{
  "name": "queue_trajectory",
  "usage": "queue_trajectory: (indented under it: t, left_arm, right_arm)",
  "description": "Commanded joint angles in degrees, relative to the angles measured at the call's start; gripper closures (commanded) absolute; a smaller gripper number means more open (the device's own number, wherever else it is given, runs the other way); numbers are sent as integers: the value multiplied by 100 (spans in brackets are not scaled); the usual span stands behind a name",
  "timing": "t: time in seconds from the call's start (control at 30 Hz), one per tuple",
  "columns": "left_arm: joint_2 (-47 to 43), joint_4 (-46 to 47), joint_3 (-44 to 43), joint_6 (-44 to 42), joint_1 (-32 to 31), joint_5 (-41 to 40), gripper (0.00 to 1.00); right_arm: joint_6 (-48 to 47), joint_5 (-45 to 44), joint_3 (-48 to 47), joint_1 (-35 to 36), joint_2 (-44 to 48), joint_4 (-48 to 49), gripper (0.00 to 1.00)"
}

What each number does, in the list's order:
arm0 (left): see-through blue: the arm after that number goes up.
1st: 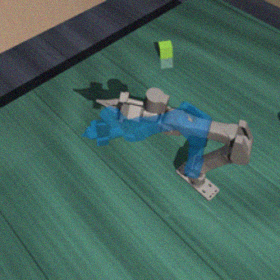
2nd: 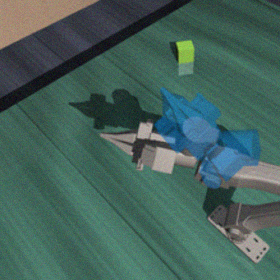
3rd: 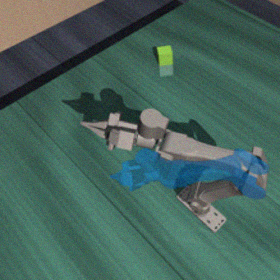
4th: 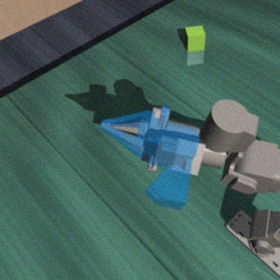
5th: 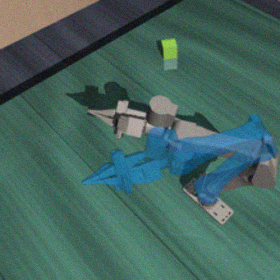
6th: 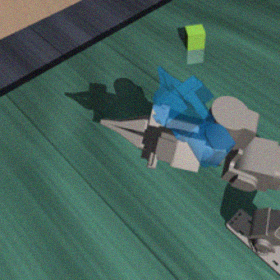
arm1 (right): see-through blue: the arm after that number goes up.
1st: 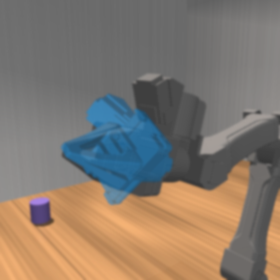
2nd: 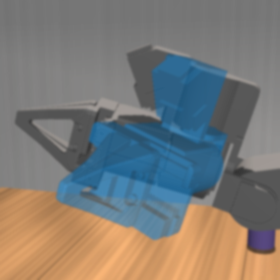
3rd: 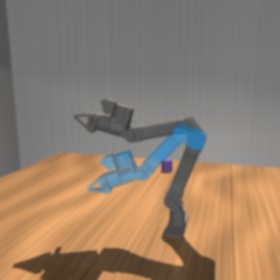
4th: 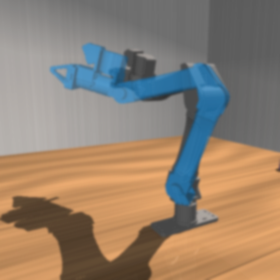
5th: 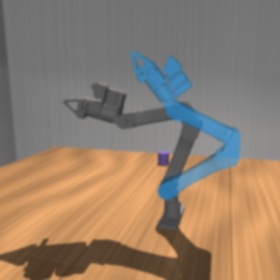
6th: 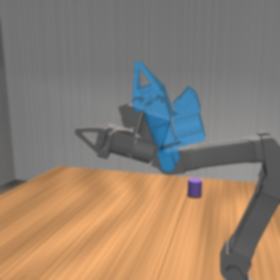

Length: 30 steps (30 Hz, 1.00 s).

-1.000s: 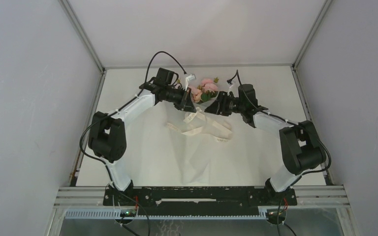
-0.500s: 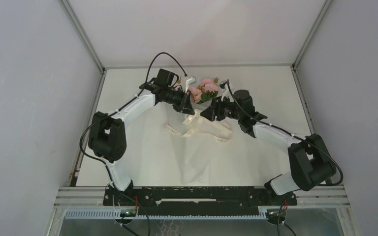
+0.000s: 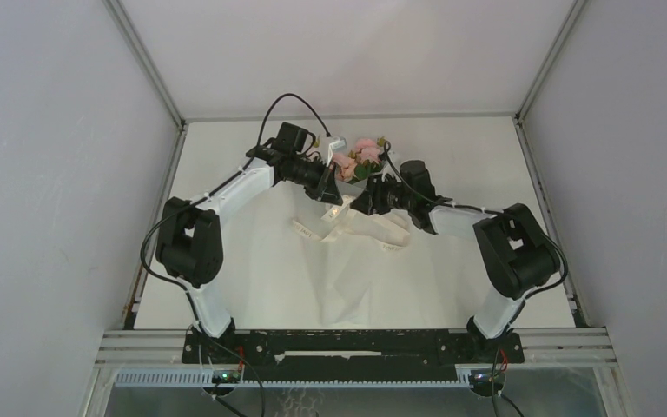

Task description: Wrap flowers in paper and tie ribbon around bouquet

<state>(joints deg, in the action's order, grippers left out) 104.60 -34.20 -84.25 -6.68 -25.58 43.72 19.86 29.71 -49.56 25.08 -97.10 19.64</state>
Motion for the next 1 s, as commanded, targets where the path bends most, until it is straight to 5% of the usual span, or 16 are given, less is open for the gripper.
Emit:
queue_trajectory:
  t: [0.0,0.13,0.27,0.33,0.53,0.73,0.97]
  left_arm:
    - [-87,-20,-347,-159,-17,185,100]
    - [-65,-23,-330,-150,-17,220,100]
    - [-36,-58,-303,-169,-17,232,100]
    - [-38,-78,-302,-184,-17,111,92]
    - [-181,-67,-331,-84,77,-866,43]
    - [-47,303,-38,383,27,-2050,31]
    - [604,162,-400,220,-280,-2633,30]
  right_arm:
    - [102,45,-396,59,-333,550,50]
    - [239,137,-587,75,-549,671,59]
    - [431,40,-523,60,-478,741,100]
    - [632,15,-403,24,-418,794,100]
    - [1037,-263,233,-58,38,755,100]
    - [992,-467,622,47,624,305,100]
    - [1263,-470,689,93,716,395,100]
